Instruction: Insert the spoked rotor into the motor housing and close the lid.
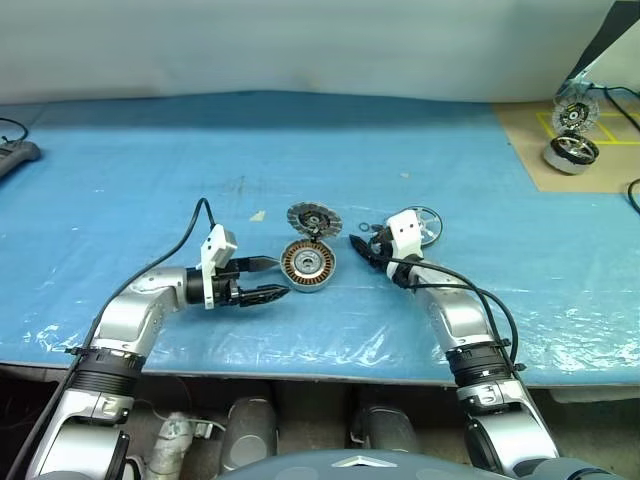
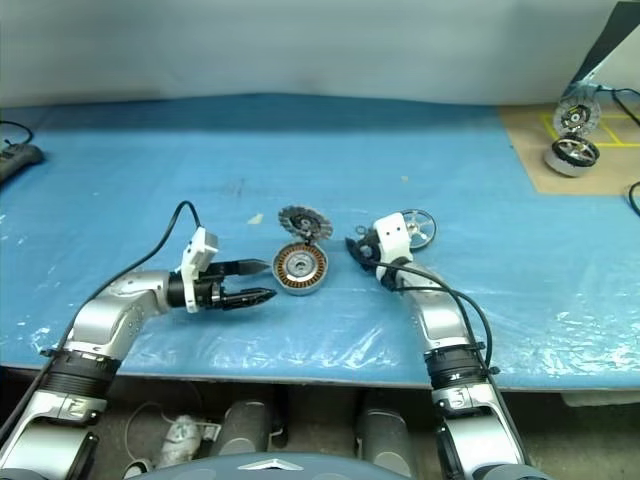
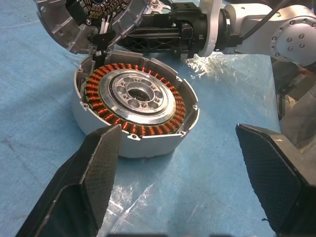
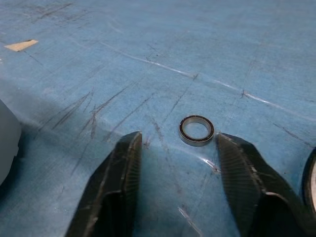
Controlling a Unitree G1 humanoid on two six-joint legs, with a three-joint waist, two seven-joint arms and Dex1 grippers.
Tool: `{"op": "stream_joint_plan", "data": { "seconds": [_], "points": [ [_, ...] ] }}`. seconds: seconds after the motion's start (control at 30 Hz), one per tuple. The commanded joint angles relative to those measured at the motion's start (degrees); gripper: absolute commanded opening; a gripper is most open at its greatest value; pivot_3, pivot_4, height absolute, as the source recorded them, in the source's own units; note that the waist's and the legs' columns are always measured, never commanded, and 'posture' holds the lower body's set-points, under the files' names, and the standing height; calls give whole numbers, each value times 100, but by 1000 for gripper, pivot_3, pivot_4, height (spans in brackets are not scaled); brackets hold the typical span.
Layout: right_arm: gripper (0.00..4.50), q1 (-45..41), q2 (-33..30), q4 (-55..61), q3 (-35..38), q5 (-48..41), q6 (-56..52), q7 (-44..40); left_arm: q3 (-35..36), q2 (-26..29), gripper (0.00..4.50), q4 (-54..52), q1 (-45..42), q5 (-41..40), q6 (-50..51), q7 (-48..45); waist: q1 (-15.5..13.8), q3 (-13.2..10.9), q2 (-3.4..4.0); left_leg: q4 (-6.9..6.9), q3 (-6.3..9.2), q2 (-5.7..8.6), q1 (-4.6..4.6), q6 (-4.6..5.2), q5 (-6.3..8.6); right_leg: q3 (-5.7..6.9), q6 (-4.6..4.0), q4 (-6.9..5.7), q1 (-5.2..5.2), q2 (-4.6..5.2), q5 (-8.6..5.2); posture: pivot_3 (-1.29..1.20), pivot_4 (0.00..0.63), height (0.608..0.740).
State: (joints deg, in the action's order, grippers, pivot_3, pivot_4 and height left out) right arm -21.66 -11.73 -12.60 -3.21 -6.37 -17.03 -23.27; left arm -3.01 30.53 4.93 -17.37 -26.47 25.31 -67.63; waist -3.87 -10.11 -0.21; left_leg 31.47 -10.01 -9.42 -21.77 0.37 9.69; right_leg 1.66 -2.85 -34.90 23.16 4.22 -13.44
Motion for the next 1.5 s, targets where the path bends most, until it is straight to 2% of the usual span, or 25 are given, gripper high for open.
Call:
{"op": "stream_joint_plan", "data": {
  "seconds": [0.03,0.37,0.5,0.63,1.0,1.3,1.5],
  "points": [
    [1546,60,52,-18,-47,87,-18,107,145,48,4011,-170,-7,-75,-7,86,6,0,0,0,0,-1,1,0,0,0,0,-1,0,0,0,0,150,740],
    [1546,108,123,-25,-2,27,-175,171,100,175,4011,-289,82,-101,62,2,6,0,0,1,0,-1,7,-1,0,0,0,0,-8,-1,0,0,150,740],
    [2416,34,91,-133,26,82,-191,211,83,194,4011,-341,110,-101,73,2,4,0,-1,0,0,-1,8,-1,1,0,0,0,-10,-1,0,0,150,740],
    [3785,-41,106,-274,10,137,-206,255,78,194,4011,-367,128,-101,90,-14,-1,0,-1,4,0,-1,20,-2,1,-1,0,-1,-24,0,0,0,150,740],
    [3785,-245,244,-900,26,336,-19,626,97,269,4011,-388,143,-80,70,-46,1,3,-4,1,0,-1,58,-3,2,-4,0,2,-59,-1,0,0,150,740],
    [670,-73,208,-731,-68,377,-46,488,108,282,4011,-405,146,-110,115,-36,9,4,-6,-16,-2,-1,69,-2,4,-4,-1,11,-65,-1,-1,0,150,740],
    [649,-86,235,-566,-73,341,-73,405,103,267,4011,-349,96,-106,100,-55,10,4,-6,-19,-3,-1,68,-1,5,-4,-1,14,-63,-1,-1,0,150,740]
  ]
}}
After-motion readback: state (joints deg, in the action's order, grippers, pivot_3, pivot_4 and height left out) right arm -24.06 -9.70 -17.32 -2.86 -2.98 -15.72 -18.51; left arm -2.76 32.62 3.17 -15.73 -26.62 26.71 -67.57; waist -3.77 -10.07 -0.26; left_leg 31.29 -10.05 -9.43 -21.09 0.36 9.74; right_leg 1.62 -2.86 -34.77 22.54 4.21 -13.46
